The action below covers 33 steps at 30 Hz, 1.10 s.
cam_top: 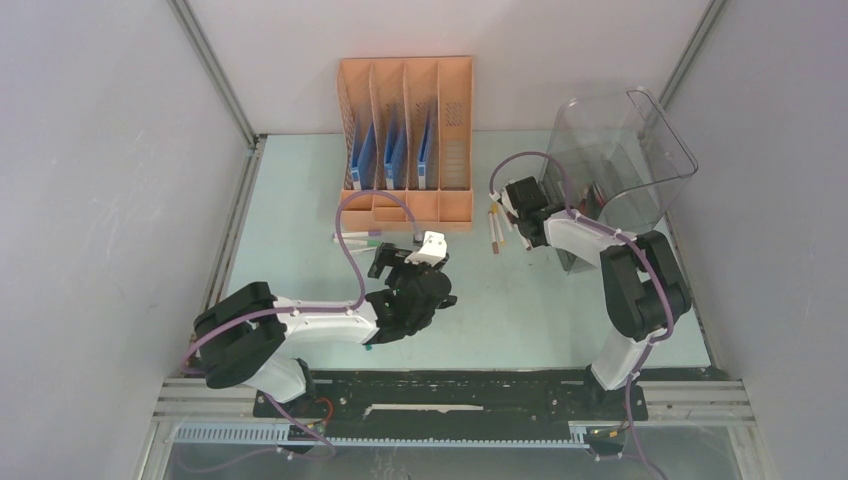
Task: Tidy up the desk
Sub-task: Close the drawer in the storage box.
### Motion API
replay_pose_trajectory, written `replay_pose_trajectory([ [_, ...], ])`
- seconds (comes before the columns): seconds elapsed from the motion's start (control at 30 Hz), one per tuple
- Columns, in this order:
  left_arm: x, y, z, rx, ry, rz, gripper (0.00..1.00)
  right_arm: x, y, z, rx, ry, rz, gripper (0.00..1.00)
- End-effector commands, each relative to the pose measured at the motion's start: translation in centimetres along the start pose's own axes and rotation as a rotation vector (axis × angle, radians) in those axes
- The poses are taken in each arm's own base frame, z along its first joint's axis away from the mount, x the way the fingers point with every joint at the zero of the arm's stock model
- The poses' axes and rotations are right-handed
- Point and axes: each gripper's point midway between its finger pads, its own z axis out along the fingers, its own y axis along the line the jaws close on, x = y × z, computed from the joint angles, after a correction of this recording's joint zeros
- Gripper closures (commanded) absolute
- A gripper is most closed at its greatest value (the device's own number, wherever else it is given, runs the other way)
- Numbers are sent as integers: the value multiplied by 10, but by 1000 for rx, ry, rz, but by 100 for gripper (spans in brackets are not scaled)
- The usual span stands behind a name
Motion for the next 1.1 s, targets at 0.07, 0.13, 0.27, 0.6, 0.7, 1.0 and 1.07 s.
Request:
replay_pose_trajectory([
  [0.07,-14,7,-3,-37,-30,-55,0,-4,-14,-8,24,-30,38,61],
  [0.13,-15,7,-3,-36,-31,-55,0,-9,-10,-12,-4,-55,41,60],
  [0.27,-14,6,-3,-37,-30,-49,0,-18,-2,-21,-50,-99,41,60],
  [0.6,-14,5,-2,-39,-29,-40,0,-14,12,-11,-94,-48,62,57],
  [0.7,-15,4,-3,-39,-30,-41,0,-12,8,-8,-70,-36,63,54],
  [1.0,-15,4,-3,-41,-30,-35,0,-8,4,-4,-51,-18,68,46],
  [1.07,-15,4,-3,-42,-31,-34,0,-6,5,-2,-54,-8,68,45],
])
